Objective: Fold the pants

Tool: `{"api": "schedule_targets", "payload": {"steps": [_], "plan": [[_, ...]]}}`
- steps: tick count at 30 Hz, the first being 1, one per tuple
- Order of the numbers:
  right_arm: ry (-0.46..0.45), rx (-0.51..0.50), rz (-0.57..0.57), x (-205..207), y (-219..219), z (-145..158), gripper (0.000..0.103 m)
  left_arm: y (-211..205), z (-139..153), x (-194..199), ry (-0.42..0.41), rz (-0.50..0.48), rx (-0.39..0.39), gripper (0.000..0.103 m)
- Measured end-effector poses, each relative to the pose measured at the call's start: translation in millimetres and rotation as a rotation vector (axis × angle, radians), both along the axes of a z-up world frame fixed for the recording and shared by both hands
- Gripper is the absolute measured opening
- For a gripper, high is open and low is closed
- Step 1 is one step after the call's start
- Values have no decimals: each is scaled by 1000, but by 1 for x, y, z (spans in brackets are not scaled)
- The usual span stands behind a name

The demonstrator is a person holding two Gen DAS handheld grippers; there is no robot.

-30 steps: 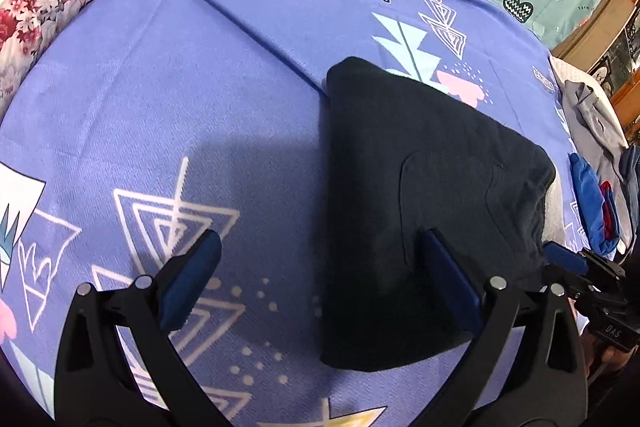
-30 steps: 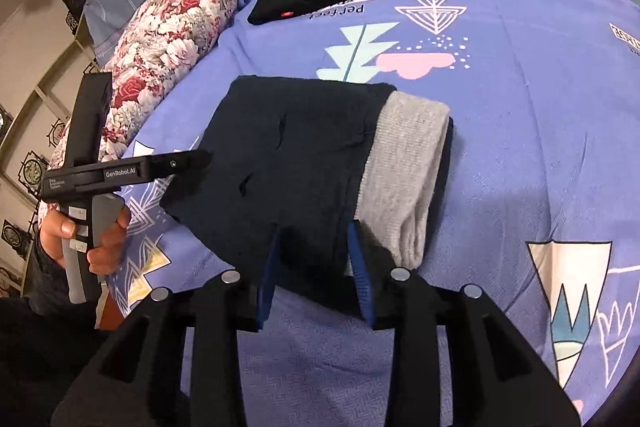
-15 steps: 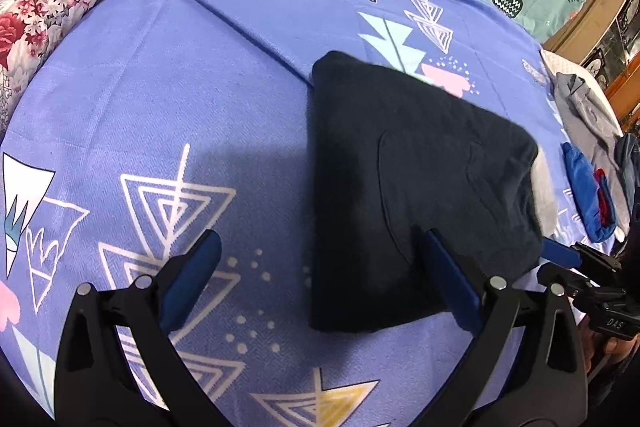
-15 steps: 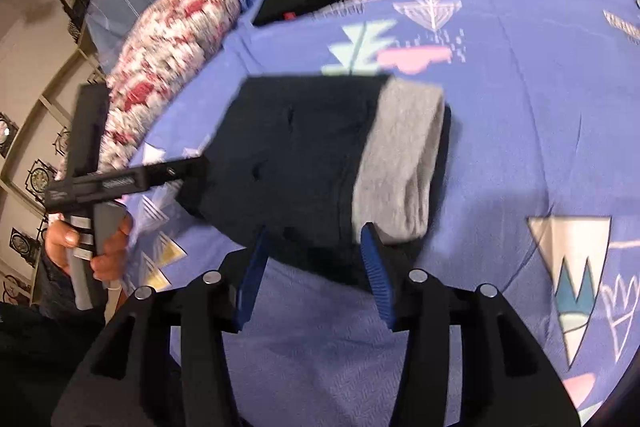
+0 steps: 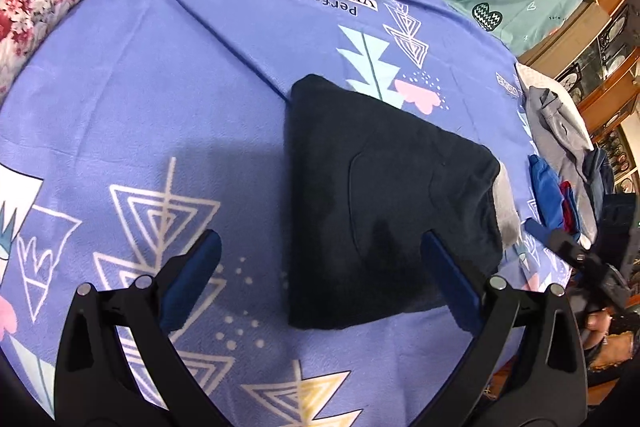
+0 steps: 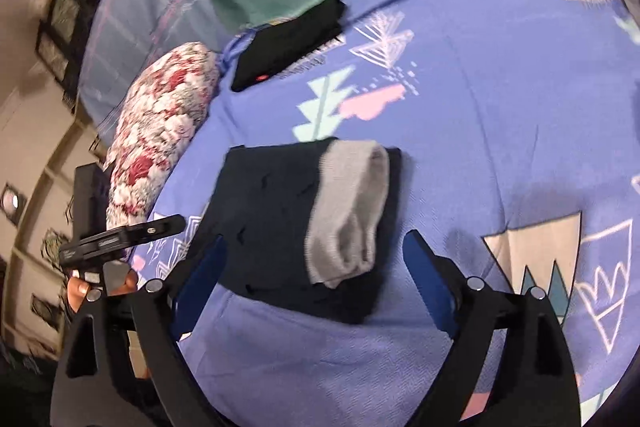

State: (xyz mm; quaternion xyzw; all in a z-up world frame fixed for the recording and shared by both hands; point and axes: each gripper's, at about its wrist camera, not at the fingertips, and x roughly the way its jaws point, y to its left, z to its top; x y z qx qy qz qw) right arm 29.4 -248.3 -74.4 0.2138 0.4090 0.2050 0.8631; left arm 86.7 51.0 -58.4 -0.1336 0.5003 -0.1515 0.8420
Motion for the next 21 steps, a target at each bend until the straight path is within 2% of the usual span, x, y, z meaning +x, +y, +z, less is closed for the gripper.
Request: {"api": "schedule_targets", "payload": {"steps": [4,9,12,15,17,21], "plan": [[33,-16,-19,8,0,-10,90,-6,-6,7,18,-8,15,101],[-6,-101,-34,18,9,-5,90,-17,-11,19,19,-4,63,101],[6,-131,-47,33,14,-5,90,-19,-12,32,22,15,54,101],[70,-65,-20,47,15,-14,90,-21,-17,44,57,3,32,101],[88,-33,-10,49,14,-18,90,-22,-23,47,95,-12,9,101],[116,-2,4,47,7,-25,90,-25,-27,46,115,-58,-2,101]]}}
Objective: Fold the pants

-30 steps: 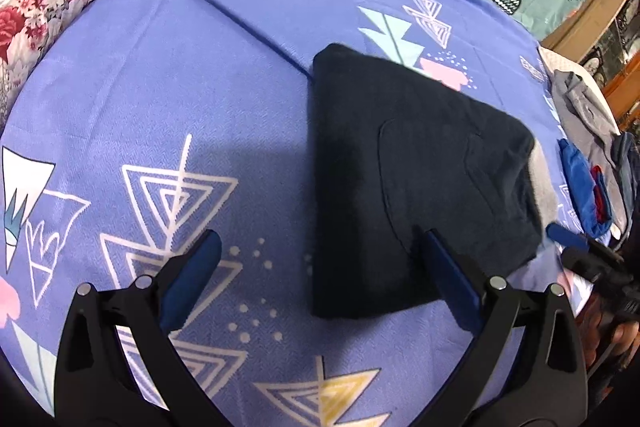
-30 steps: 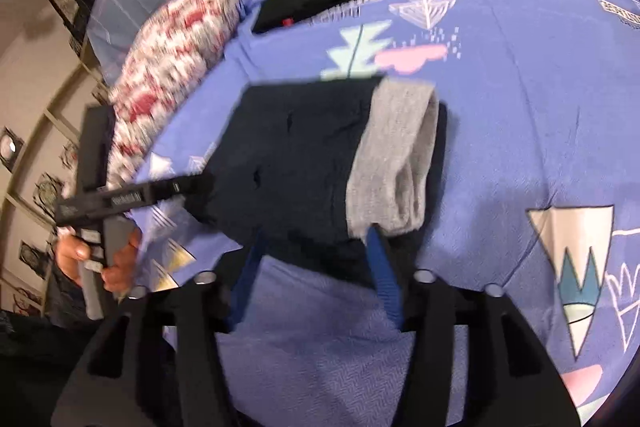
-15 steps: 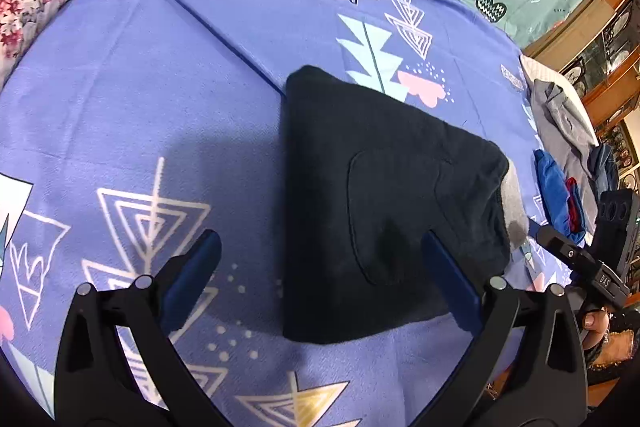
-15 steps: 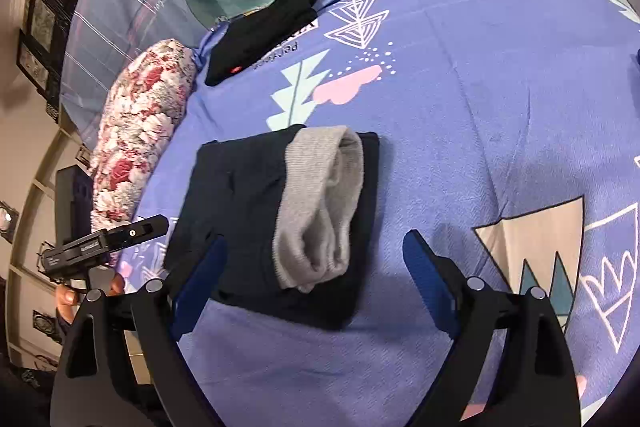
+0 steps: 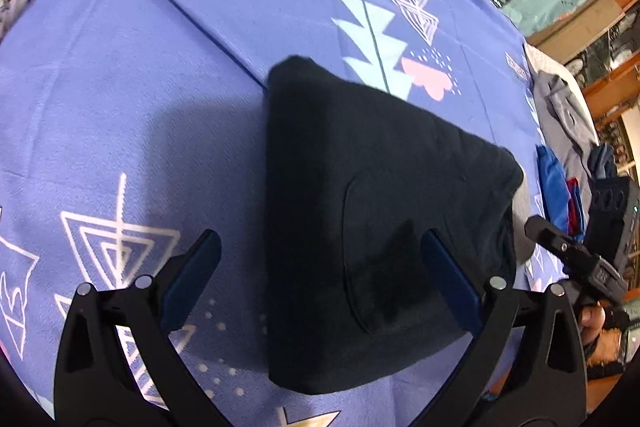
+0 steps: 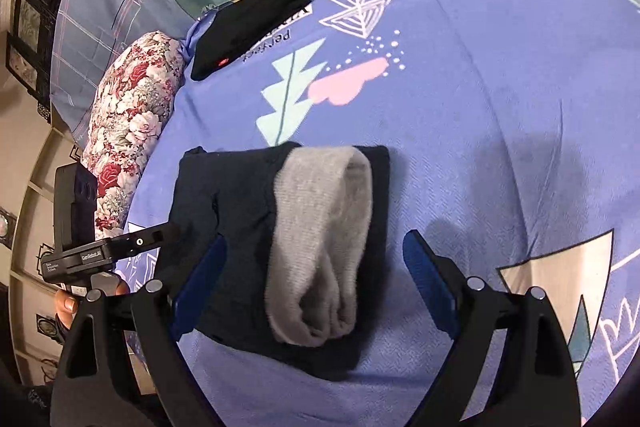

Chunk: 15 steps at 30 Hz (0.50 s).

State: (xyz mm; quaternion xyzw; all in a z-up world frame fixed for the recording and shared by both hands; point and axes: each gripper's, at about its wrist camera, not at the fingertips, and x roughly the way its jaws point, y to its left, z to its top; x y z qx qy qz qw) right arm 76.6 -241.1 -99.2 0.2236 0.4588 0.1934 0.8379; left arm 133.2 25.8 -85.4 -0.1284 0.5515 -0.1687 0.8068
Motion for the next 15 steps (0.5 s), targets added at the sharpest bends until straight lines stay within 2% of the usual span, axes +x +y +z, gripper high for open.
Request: {"api": "schedule_targets", "payload": {"steps": [9,15], "plan": [[78,117,91,-18,-2,-21,90,0,-15,-13,44,-54,-47,100],[54,167,108,-13,8,-22,90,-6,-15,-11,44,-73,-52,100]]}}
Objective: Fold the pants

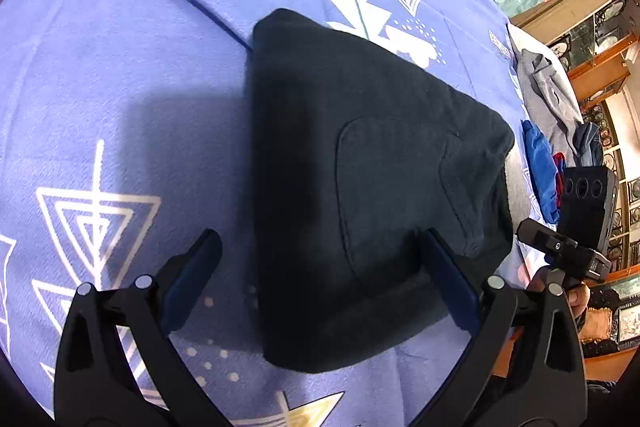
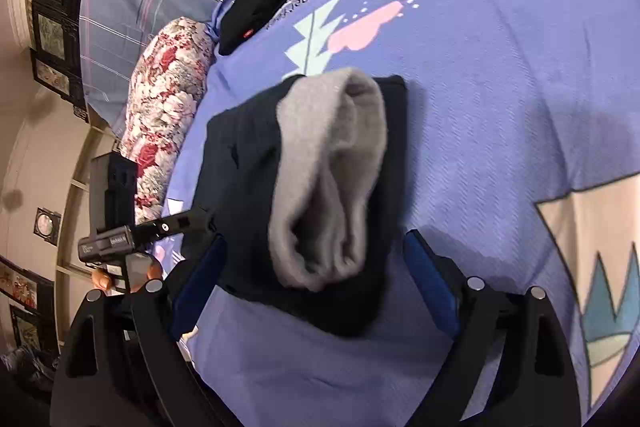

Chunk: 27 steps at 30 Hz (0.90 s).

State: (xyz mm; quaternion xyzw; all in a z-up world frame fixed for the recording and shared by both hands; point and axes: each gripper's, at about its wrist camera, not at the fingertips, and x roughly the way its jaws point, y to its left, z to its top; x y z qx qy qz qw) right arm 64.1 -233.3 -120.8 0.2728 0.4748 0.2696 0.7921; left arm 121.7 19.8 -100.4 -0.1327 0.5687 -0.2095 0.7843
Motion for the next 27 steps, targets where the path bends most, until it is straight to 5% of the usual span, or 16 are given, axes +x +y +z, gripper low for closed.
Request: {"api": "schedule_targets", "payload": {"steps": [24,25,27], "plan": [[-21,-34,-51,16,26,-4,79,-37,-3,14,34,-78,8,101],[-24,-39,-51,16,27,-4,77,-37,-3,14,33,-77,11,101],[-35,-76,-55,14,33,-2,56,-40,0,12,19,-66,30,92]]}}
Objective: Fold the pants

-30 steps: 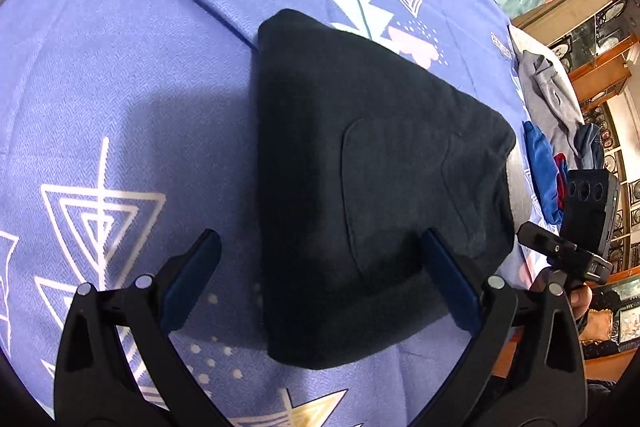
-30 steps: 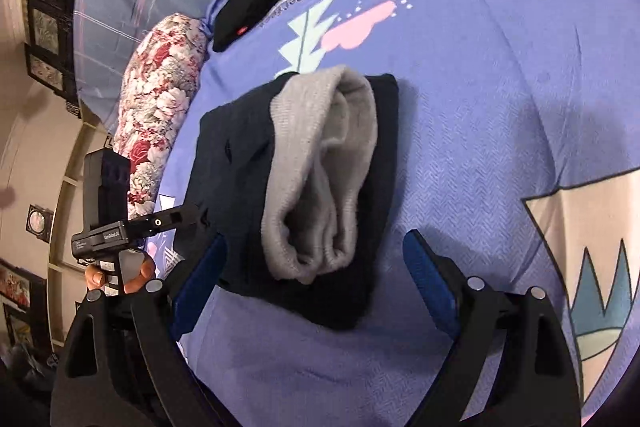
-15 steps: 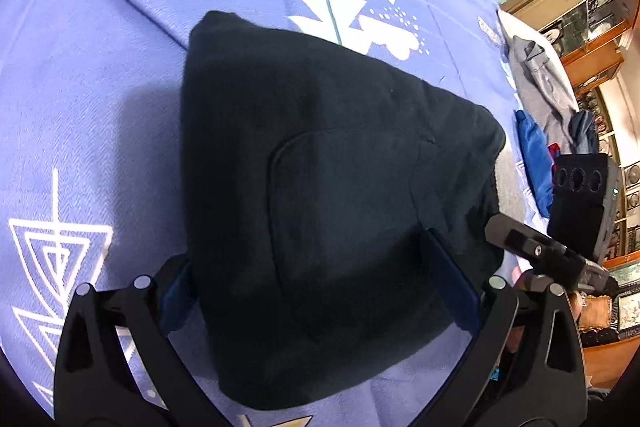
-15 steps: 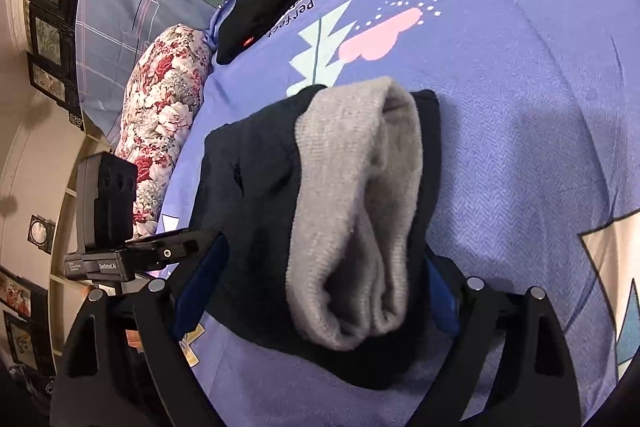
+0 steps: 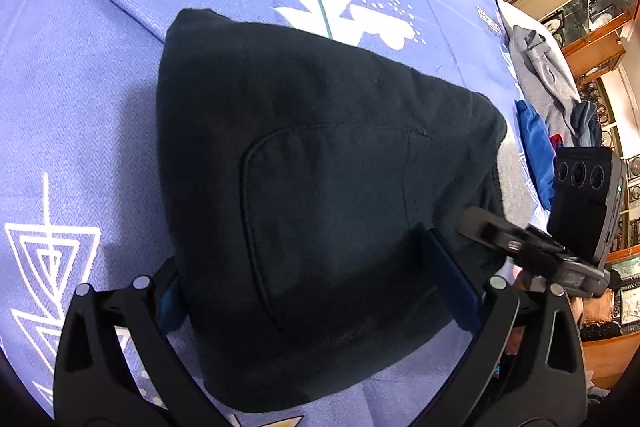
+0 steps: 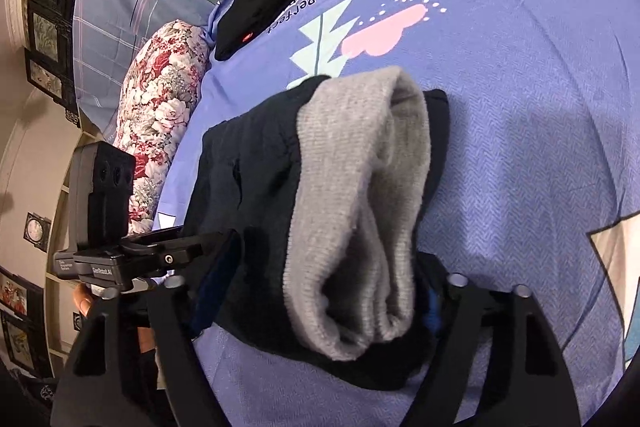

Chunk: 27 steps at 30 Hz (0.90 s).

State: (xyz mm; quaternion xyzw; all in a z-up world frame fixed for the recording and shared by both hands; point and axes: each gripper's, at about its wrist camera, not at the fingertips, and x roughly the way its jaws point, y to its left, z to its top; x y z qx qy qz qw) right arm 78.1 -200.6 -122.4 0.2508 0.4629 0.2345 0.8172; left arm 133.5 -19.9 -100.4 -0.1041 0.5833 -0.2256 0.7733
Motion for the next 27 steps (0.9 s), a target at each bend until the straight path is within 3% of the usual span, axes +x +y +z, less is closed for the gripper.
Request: {"api": "schedule_targets", "payload": {"steps": [4,6,14,19,23,27], "plan": [[-68,-55,1,-9,5,15,46,-8,20,-16,-98,-42,51,56],[-112,-86,18,-14,11,26,44,-8,29,-20,-127,-52,61,47],[-235,-120,56,-10,22,67,44,6,77,-32,-251,-32,37,44],[-405,-181,86,8,40,120,44,20,131,-21,-368,-9,53,44],[-550,-241,99,48,57,171,44,32,188,10,-520,27,109,44],[-713,-300,90,122,80,218,44,46,233,70,-652,78,153,44]]}}
